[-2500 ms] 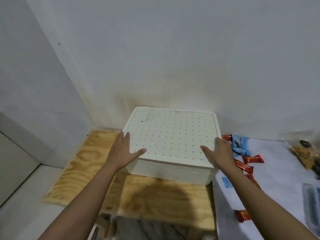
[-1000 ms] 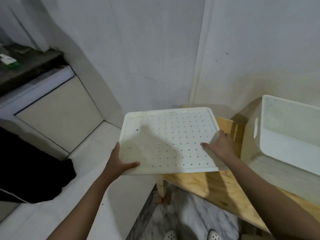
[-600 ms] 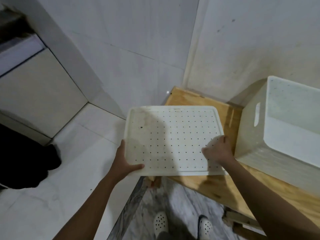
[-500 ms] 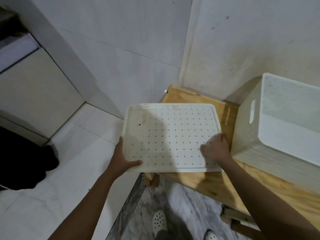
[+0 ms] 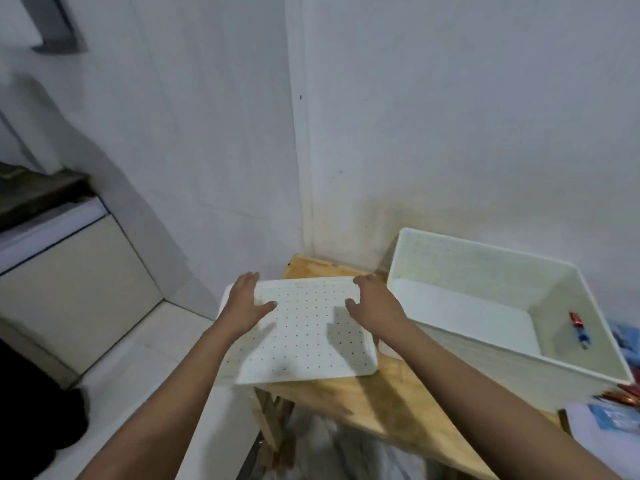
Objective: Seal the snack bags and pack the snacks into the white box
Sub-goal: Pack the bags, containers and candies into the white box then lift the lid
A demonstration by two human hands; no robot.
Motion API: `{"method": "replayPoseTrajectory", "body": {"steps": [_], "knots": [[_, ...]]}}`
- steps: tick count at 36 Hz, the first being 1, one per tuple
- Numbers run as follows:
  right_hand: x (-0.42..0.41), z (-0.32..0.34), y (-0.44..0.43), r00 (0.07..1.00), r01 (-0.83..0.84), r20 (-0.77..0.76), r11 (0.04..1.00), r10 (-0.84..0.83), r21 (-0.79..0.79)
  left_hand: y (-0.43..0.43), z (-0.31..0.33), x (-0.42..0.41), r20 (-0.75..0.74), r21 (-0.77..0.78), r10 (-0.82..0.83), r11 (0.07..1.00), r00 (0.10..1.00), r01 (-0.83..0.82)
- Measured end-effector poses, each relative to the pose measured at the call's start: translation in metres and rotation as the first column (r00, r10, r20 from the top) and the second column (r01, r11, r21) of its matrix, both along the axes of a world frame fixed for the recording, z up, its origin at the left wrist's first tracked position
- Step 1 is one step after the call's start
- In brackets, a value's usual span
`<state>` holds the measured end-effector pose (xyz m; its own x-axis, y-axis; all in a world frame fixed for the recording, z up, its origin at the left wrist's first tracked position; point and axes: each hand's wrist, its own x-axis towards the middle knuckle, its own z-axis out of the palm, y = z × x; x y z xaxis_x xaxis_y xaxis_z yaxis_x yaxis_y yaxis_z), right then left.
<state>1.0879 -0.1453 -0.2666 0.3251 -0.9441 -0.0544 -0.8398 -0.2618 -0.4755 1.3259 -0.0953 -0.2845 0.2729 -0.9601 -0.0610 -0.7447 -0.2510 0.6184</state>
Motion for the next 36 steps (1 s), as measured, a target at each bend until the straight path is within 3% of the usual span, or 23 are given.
{"method": "replayPoseTrajectory", "body": {"steps": [4, 9, 15, 21, 27, 36], "knots": [[-0.081, 0.031, 0.021, 0.998, 0.069, 0.000, 0.994, -0.069, -0.088, -0.006, 0.032, -0.087, -0.008, -0.080, -0.123, 0.989, 0.992, 0.122], [-0.209, 0.044, 0.052, 0.964, 0.254, -0.060, 0.964, -0.260, -0.083, -0.014, 0.045, -0.197, 0.013, -0.114, -0.276, 0.955, 0.961, 0.275], [-0.377, 0.037, 0.105, 0.839, 0.541, -0.046, 0.840, -0.542, -0.042, -0.025, 0.041, -0.349, -0.013, -0.168, -0.473, 0.870, 0.881, 0.464], [-0.503, 0.029, 0.141, 0.701, 0.712, -0.038, 0.702, -0.712, -0.015, -0.033, 0.027, -0.495, -0.012, -0.154, -0.648, 0.754, 0.762, 0.639], [-0.607, 0.015, 0.144, 0.605, 0.797, -0.013, 0.605, -0.796, 0.000, -0.059, 0.004, -0.618, -0.052, -0.128, -0.730, 0.682, 0.681, 0.720], [-0.744, -0.015, 0.086, 0.581, 0.813, -0.110, 0.580, -0.806, 0.043, -0.123, -0.032, -0.772, -0.073, -0.069, -0.751, 0.660, 0.656, 0.748]]}}
